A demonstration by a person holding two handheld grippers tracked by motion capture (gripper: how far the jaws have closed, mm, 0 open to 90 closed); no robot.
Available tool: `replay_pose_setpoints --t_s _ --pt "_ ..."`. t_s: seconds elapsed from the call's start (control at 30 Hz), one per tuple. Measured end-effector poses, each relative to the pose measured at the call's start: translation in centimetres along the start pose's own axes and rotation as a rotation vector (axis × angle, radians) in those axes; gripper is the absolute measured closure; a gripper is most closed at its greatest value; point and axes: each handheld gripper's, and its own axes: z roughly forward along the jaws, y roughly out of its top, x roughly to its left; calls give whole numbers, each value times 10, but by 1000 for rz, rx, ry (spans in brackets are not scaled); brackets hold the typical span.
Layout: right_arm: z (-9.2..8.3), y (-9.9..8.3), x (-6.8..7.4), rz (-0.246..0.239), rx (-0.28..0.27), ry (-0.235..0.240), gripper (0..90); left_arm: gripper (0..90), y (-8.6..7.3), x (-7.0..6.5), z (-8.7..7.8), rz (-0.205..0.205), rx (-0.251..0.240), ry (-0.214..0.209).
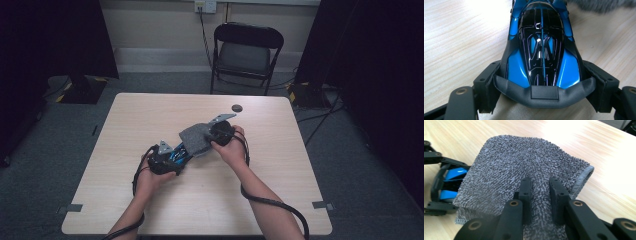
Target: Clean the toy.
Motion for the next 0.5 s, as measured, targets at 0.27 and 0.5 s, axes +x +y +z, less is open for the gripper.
replay_pose_setpoints --t_s 0.27,0.5 --pt "16 7 29 -57 21 33 742 241 0 0 0 -1 -2 -1" --pt "20 13 45 -59 19 52 741 240 0 0 0 -1 -1 -2"
